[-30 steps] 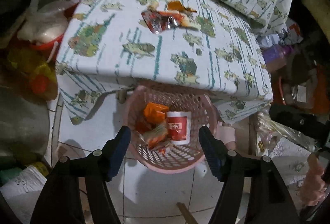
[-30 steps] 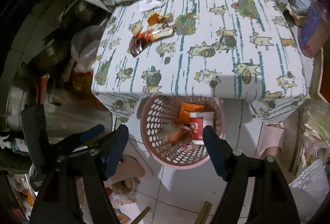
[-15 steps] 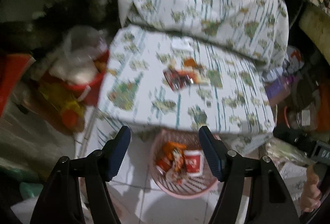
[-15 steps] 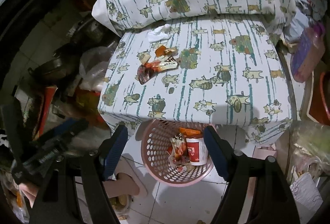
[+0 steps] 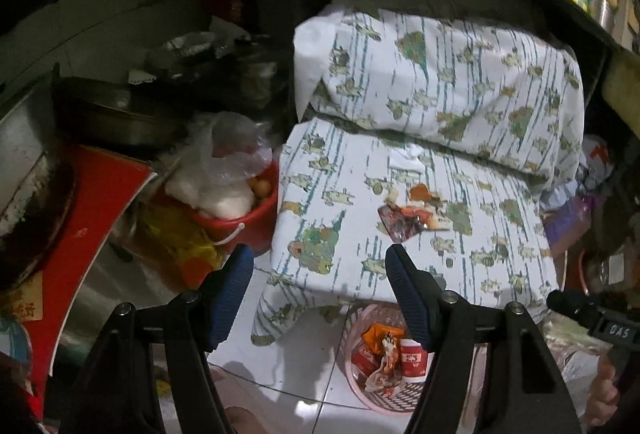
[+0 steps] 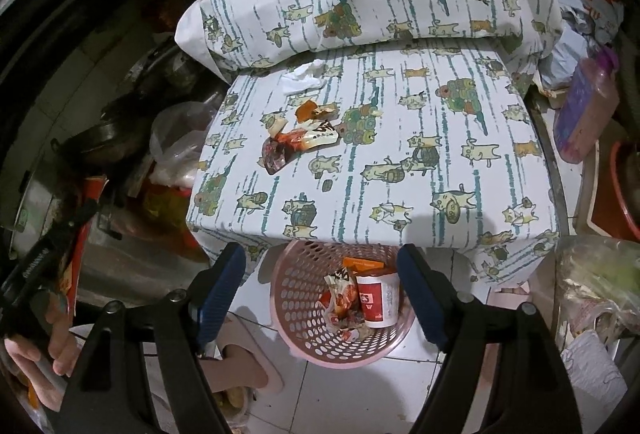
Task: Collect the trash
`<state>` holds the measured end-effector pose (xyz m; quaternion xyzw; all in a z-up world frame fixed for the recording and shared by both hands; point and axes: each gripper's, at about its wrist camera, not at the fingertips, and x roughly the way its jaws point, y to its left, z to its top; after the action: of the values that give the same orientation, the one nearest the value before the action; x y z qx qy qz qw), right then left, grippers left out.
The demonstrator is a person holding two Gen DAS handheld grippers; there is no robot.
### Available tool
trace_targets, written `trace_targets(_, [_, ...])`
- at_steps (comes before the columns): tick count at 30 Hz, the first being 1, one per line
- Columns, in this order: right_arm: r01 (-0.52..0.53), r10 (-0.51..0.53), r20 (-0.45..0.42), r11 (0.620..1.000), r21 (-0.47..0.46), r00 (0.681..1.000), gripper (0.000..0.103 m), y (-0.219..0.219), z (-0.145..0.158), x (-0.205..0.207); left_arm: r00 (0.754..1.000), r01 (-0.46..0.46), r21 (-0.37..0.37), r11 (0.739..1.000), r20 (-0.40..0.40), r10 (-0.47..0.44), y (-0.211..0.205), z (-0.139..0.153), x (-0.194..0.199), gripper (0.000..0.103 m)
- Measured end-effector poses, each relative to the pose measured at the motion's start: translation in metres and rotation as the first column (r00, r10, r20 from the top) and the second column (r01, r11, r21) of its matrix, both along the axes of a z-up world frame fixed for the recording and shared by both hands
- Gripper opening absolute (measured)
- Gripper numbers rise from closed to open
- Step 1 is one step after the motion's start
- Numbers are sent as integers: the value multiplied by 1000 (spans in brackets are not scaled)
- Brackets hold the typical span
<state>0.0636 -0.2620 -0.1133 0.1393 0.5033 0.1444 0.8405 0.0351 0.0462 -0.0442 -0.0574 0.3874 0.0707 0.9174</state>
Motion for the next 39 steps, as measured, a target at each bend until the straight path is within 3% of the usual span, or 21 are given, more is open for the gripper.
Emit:
trace_targets(9, [-7,8,37,999,-35,999,78,12,7,3,994,-26,110,994,105,14,-4,23,-9,83])
trace_targets(17, [2,7,111,997,-77,994,79,12,21,-1,982,-44,146,988,187,16,-10,36,-16,85])
trace_targets(22, [8,8,135,993,-115,991,79,11,26,-3,978,-122,151,981,186,93,-1,40,-15,89])
trace_targets(25, [13,9,156,990,-140,988,79,11,31,-4,980,-133,97,986,162,117,8,42,-12,89])
trace_targets(27, [2,26,170,987,-163,985,79,11,41,0,979,-128,91,988,169,111,9,47,-11,89])
trace_targets(29, [2,45,219,978,-208,975,79,14,60,6,978,-128,141,982,180,102,4,57,-9,89])
trace_targets(32, [4,72,290,968,-252,954,84,17,88,12,968,-140,185,973,233,95,-3,78,-10,99])
trace_targets(33, [2,78,309,968,-250,948,84,17,96,14,964,-146,183,972,249,98,-4,85,-11,103])
trace_targets(39, [9,80,369,972,-233,926,85,16,136,33,948,-117,149,982,312,66,-13,133,-14,103])
